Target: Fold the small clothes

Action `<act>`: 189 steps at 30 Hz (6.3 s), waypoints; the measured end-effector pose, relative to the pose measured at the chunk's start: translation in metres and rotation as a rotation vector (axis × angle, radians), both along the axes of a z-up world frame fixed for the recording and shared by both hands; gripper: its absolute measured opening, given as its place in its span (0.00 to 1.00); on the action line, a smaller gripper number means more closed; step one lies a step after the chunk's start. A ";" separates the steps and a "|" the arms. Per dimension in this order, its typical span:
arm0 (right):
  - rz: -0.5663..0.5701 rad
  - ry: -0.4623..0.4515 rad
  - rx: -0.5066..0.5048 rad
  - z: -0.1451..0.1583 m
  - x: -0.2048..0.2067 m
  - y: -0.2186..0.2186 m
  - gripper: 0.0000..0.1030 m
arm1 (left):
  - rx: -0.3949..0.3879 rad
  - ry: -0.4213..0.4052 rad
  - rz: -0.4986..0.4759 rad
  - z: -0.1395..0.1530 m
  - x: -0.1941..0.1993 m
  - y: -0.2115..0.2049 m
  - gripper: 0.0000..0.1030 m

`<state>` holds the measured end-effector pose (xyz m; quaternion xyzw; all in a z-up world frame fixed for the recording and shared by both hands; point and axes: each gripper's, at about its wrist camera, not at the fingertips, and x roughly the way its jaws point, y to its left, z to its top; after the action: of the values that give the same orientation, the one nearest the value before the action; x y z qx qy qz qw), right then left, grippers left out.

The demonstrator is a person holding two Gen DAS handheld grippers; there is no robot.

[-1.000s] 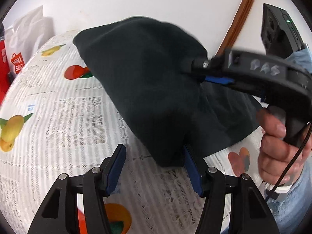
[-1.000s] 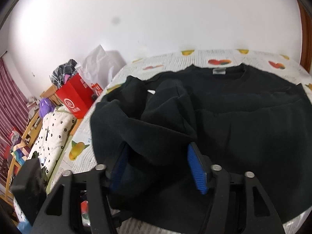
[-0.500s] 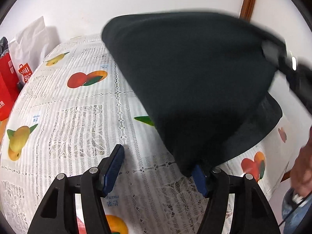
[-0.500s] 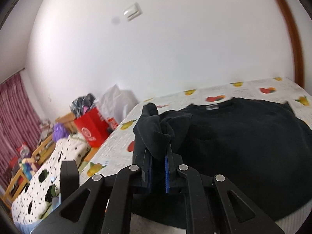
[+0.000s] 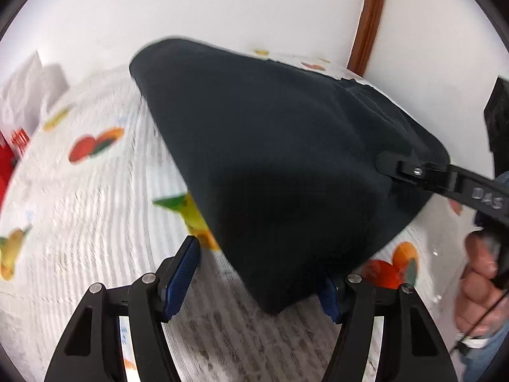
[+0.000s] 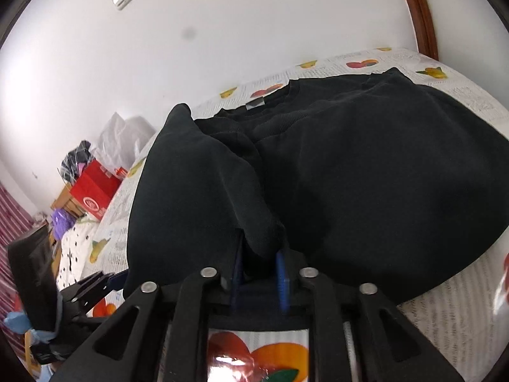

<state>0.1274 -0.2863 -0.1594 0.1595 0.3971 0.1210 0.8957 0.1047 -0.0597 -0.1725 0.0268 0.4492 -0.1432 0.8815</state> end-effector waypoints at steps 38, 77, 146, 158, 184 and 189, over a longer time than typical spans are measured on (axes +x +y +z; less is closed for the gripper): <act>-0.069 -0.056 0.075 -0.007 -0.013 -0.032 0.12 | 0.040 -0.030 0.040 -0.003 -0.002 0.012 0.73; -0.077 -0.088 -0.039 0.009 -0.004 -0.066 0.09 | 0.075 -0.031 0.005 -0.009 0.011 -0.009 0.80; 0.146 0.019 -0.021 0.007 0.066 0.048 0.14 | 0.044 -0.014 0.121 -0.011 0.028 0.031 0.61; 0.020 -0.351 -0.110 0.072 -0.007 -0.021 0.11 | 0.083 -0.032 0.173 -0.016 0.034 0.034 0.61; -0.076 -0.080 -0.129 0.009 0.018 -0.079 0.12 | 0.121 -0.041 0.123 -0.012 0.028 0.006 0.71; -0.055 -0.055 -0.197 0.018 0.022 -0.072 0.23 | 0.120 -0.032 0.090 -0.007 0.023 0.011 0.71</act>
<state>0.1493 -0.3585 -0.1418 0.0784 0.3777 0.0610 0.9206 0.1281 -0.0492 -0.1800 0.0617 0.4434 -0.0759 0.8910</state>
